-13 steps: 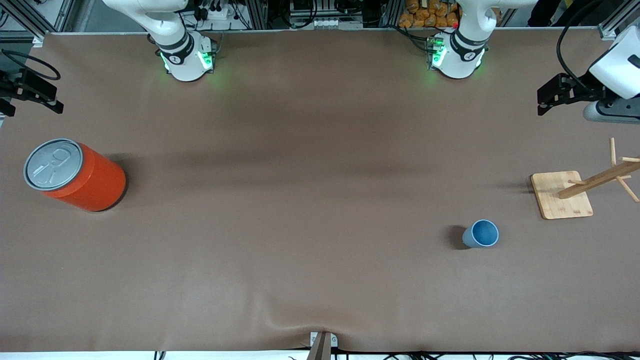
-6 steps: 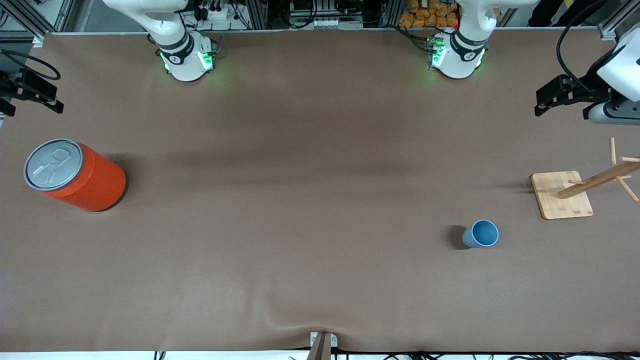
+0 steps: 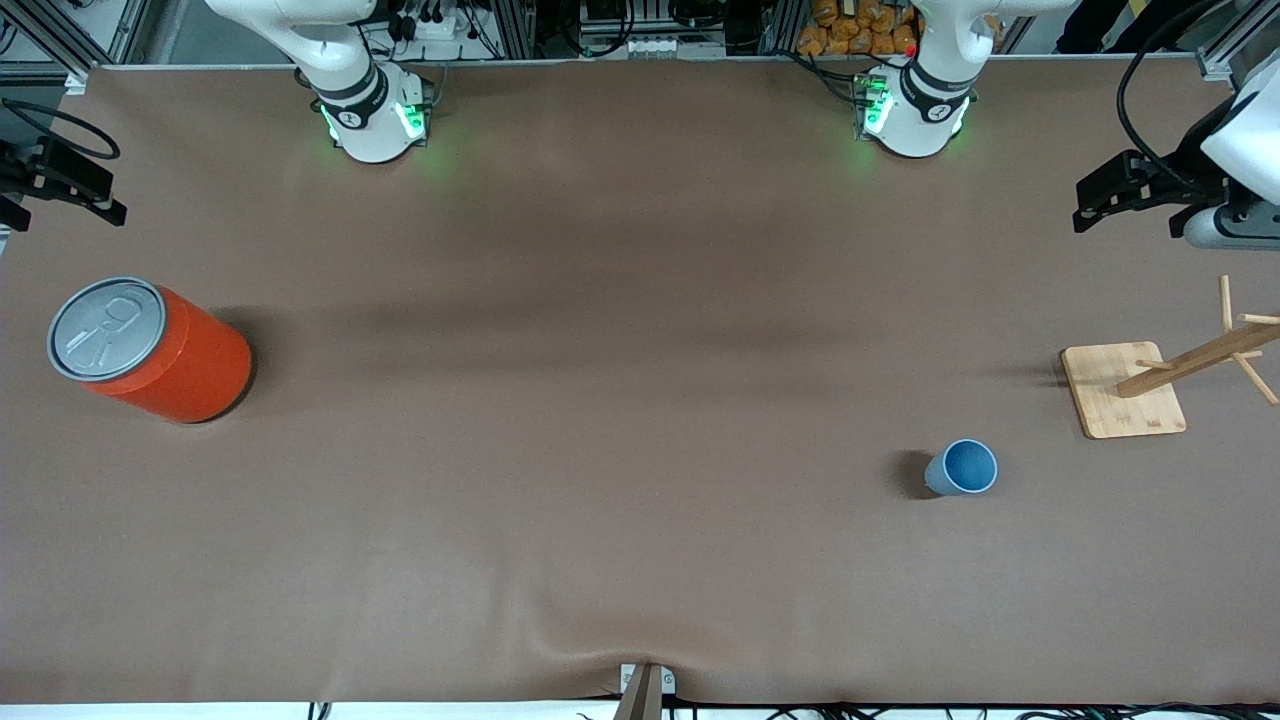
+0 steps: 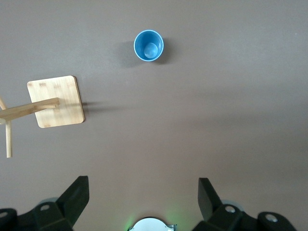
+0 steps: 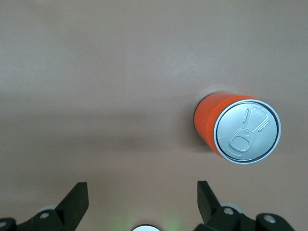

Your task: Flip cup

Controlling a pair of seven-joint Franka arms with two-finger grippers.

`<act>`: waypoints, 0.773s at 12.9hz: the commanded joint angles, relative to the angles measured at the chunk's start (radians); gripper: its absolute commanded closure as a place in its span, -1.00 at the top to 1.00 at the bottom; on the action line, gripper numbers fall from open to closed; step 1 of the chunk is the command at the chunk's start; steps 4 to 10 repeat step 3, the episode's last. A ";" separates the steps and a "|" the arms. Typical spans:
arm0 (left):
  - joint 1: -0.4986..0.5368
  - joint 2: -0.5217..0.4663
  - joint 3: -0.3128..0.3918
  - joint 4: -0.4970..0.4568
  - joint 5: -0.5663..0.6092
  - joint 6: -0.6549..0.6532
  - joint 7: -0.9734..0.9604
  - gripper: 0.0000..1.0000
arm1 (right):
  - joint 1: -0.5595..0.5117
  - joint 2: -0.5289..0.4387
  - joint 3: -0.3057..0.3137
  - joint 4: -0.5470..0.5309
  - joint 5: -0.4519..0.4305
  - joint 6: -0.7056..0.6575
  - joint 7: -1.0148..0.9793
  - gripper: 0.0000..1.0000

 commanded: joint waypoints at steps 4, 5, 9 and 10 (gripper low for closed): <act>0.014 -0.006 -0.008 -0.001 -0.017 -0.015 -0.007 1.00 | -0.023 -0.004 0.015 0.004 0.007 -0.010 -0.014 1.00; 0.014 -0.006 -0.008 -0.001 -0.017 -0.015 -0.007 1.00 | -0.023 -0.004 0.015 0.004 0.007 -0.010 -0.014 1.00; 0.014 -0.006 -0.008 -0.001 -0.017 -0.015 -0.007 1.00 | -0.023 -0.004 0.015 0.004 0.007 -0.010 -0.014 1.00; 0.014 -0.006 -0.008 -0.001 -0.017 -0.015 -0.007 1.00 | -0.023 -0.004 0.015 0.004 0.007 -0.010 -0.014 1.00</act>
